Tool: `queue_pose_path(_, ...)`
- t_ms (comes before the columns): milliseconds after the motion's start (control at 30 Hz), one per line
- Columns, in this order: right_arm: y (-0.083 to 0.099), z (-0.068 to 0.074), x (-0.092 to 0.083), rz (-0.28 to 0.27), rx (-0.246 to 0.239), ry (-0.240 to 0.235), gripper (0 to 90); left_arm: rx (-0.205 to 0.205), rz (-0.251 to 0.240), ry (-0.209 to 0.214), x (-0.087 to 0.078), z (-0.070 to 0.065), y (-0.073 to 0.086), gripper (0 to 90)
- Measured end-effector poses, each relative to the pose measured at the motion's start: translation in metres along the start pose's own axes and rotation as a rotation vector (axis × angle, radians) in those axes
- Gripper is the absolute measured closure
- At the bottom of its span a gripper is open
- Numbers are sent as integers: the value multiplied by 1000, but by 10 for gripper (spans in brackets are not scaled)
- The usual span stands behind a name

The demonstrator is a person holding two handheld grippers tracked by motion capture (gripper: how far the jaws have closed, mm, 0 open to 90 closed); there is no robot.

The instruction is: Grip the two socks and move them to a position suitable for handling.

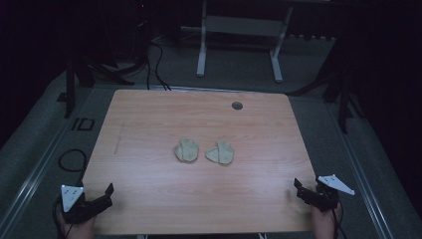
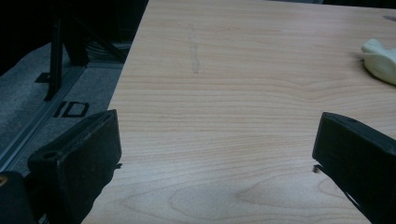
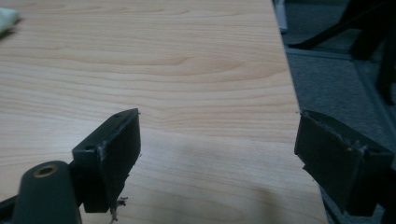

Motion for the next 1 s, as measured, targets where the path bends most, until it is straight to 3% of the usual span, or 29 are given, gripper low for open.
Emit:
queue_pose_path(100, -1, 1, -1, 13, -15, -23, 151, -8, -9, -2, 0, 0, -1, 14)
queue_pose_path(200, -1, 5, 0, 63, -40, -67, 152, -5, -20, -9, 2, -5, -3, 13)
queue_pose_path(267, -1, 8, 1, 80, -47, -97, 151, 14, -17, -3, 4, -9, -3, 14)
queue_pose_path(333, 0, 12, 3, 111, -50, -118, 151, 23, -24, 28, 4, -15, -3, 13)
queue_pose_path(400, -3, 17, 4, 109, -41, -155, 150, 29, -29, 41, 3, -20, -4, 13)
queue_pose_path(500, -8, 24, 5, 105, -35, -202, 149, -4, -45, 92, 0, -29, -8, 13)
queue_pose_path(567, -12, 31, 6, 103, -32, -235, 148, -25, -9, 124, -2, -35, -7, 14)
queue_pose_path(700, -22, 47, 13, 102, -61, -258, 139, 41, 62, 137, -1, -47, 0, 14)
queue_pose_path(800, -27, 60, 17, 99, -74, -306, 140, 34, 108, 188, 0, -56, 5, 14)
queue_pose_path(1000, -37, 81, 28, 115, -131, -358, 158, 29, 121, 216, 1, -62, 8, 14)
Point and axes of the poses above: each handheld gripper's, and its own axes: x roughly forward along the jaws, y roughly out of its underside, z roughly to its left, the point moved 7 cm from there along x, roughly forward along the jaws, and after that the axes turned 12 degrees about -x, right-handed, at the moved point
